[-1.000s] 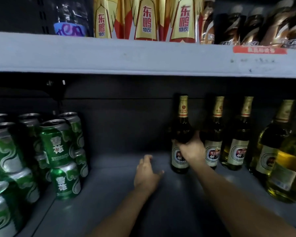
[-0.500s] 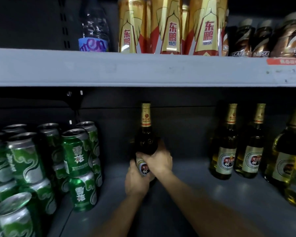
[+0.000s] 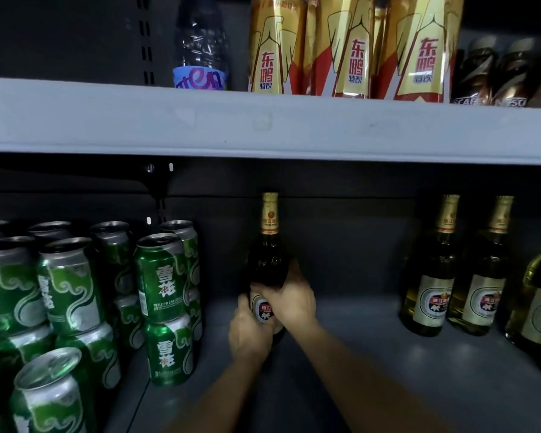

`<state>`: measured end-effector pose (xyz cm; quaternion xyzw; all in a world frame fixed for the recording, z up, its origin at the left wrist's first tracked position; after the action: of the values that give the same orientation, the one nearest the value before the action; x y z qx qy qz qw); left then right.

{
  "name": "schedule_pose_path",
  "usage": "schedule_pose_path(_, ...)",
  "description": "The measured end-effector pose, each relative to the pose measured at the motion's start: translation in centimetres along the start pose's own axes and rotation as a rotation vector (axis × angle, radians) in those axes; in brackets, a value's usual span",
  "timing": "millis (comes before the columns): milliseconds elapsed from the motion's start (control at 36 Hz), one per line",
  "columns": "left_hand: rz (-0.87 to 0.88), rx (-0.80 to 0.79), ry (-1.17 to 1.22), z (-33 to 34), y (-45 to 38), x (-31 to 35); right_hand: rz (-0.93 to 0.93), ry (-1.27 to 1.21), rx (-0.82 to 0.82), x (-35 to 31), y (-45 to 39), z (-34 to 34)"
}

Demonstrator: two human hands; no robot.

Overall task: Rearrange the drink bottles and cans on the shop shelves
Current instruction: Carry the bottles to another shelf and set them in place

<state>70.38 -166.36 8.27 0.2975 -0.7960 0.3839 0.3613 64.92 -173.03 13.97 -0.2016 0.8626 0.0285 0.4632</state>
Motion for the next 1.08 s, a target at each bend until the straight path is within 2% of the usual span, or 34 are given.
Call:
schedule_pose_path(222,0.008,-0.007,0.062,0.5,0.0,-0.3,-0.04,-0.037,0.007,1.0,0.0,0.7)
schedule_pose_path(278,0.004,0.016,0.102,0.8,0.2,-0.3,-0.03,-0.05,0.054,1.7,0.1,-0.2)
schedule_pose_path(333,0.037,0.099,0.027,0.9,0.8,0.1,-0.006,-0.074,0.17,2.9,0.0,-2.1)
schedule_pose_path(444,0.244,0.375,-0.151,1.1,2.2,2.7,0.068,-0.186,0.502,5.9,-1.2,-8.0)
schedule_pose_path(528,0.358,0.383,-0.139,2.7,2.9,4.7,0.157,-0.142,0.655,8.4,-3.2,-12.5)
schedule_pose_path(611,0.433,0.324,-0.077,5.0,3.3,6.2,0.187,-0.123,0.724,10.3,-5.0,-16.2)
schedule_pose_path(694,0.423,0.261,-0.026,7.2,3.4,7.1,0.154,-0.117,0.708,11.5,-6.3,-18.4)
schedule_pose_path(861,0.35,0.103,-0.025,11.3,4.1,8.6,0.113,-0.209,0.532,14.0,-8.5,-19.4)
schedule_pose_path(1083,0.28,0.008,-0.042,14.0,4.9,9.3,0.211,-0.256,0.333,16.2,-9.9,-19.7)
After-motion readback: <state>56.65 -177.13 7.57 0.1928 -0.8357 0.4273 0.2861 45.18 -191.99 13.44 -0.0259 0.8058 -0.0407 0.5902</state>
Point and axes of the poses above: each hand's wrist, its own y-axis away from the middle knuckle, its own z-axis out of the palm, x = y × z, the point moved 2 cm from there along -y, towards the middle knuckle, and after that the axes turned 15 degrees about z, right-handed, at the moved point
